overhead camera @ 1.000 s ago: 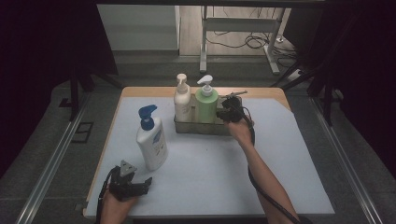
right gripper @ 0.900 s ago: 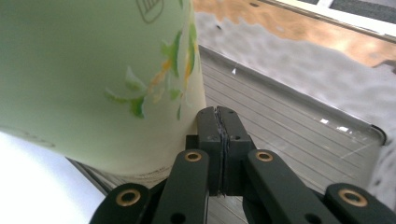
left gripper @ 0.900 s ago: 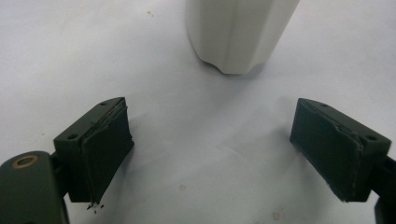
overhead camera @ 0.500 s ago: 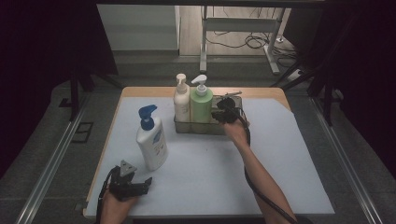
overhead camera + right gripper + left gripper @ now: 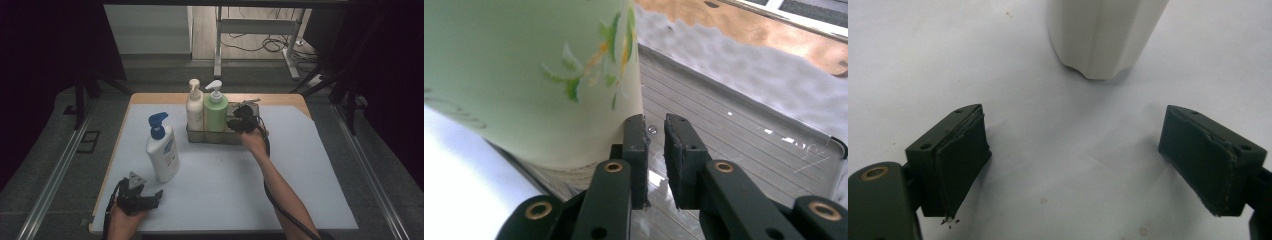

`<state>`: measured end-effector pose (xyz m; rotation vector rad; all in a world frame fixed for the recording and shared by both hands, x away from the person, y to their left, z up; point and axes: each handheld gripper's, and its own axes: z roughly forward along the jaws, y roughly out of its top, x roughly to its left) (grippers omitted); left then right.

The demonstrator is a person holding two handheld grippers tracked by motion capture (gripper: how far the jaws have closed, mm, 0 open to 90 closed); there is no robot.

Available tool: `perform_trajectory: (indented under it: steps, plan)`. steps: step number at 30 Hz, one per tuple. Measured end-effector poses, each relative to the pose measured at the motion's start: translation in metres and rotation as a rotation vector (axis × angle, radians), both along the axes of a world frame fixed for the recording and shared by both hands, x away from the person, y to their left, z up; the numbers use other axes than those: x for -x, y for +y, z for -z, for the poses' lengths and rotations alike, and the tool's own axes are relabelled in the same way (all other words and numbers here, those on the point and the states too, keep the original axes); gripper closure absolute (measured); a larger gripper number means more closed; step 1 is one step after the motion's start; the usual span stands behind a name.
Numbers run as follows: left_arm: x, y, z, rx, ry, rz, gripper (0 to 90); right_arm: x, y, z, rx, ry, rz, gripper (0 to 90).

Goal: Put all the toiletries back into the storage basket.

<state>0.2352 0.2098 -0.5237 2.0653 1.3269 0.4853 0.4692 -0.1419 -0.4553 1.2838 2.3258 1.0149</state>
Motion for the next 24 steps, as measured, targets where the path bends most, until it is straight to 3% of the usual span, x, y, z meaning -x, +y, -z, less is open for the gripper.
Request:
perform_trajectory:
  steps: [4, 24]
  plan:
    - [0.0, 0.0, 0.0, 0.0, -0.001, 0.0, 11.9, 0.004, -0.001, -0.003, 0.022, -0.02, -0.009, 72.1]
    - [0.0, 0.0, 0.0, -0.001, -0.002, -0.001, 11.9, 0.031, -0.005, -0.023, 0.022, -0.058, -0.097, 38.1]
